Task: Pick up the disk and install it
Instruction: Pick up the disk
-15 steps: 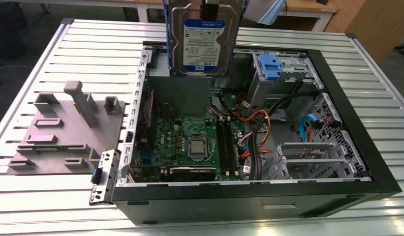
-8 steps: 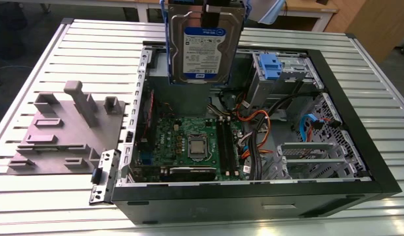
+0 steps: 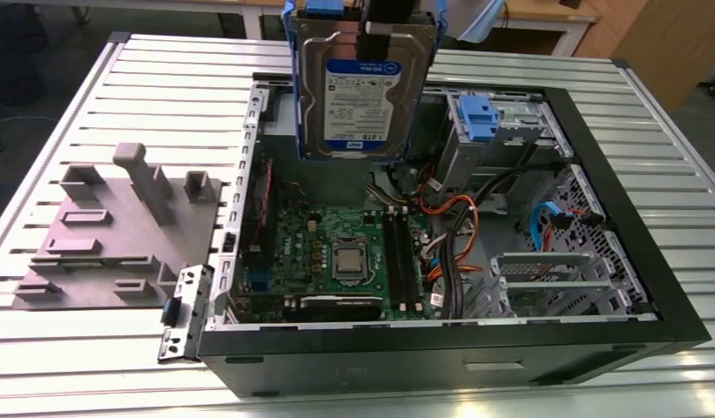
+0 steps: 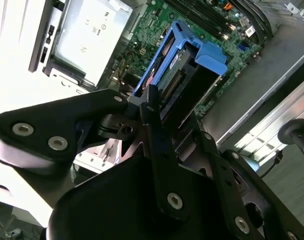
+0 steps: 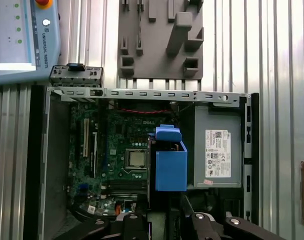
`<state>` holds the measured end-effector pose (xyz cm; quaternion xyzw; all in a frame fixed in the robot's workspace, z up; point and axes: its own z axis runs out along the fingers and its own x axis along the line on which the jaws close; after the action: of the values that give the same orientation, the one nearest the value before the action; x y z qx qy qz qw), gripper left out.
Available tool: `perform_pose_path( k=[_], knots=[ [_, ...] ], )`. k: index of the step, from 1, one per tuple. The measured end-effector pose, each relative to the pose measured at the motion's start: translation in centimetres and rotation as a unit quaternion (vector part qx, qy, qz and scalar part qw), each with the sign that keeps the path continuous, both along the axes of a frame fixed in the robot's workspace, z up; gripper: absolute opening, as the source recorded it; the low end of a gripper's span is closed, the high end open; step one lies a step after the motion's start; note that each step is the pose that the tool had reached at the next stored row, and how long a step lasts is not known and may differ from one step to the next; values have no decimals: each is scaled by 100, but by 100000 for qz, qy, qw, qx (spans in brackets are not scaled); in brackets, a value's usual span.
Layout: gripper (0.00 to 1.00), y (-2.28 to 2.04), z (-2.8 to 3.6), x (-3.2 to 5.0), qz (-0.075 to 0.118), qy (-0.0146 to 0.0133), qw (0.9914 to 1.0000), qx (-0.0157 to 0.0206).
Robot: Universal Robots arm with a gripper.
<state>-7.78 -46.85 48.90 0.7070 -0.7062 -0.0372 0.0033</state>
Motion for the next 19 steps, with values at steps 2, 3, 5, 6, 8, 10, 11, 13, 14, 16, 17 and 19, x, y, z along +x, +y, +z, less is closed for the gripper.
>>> perform_pose_path(
  k=[2,3,5,6,8,10,11,13,14,16,17,19],
  knots=[
    [35,-28,-6,0,3,-3,100000,5],
    [35,-43,-8,0,1,-3,100000,4],
    [35,-78,-14,0,2,-3,100000,2],
    [35,-97,-17,0,2,-4,100000,3],
    [35,-138,-22,0,3,-2,100000,4],
    [35,-183,-28,0,2,-5,100000,6],
    [35,-207,-31,0,2,-4,100000,7],
    [35,-256,-36,0,-1,1,100000,-6],
    [35,-283,-40,0,1,-2,100000,2],
    [35,-332,-46,0,4,-4,100000,6],
    [35,-356,-49,0,0,-2,100000,3],
    [35,-409,-54,0,3,-2,100000,-1]
  ],
)
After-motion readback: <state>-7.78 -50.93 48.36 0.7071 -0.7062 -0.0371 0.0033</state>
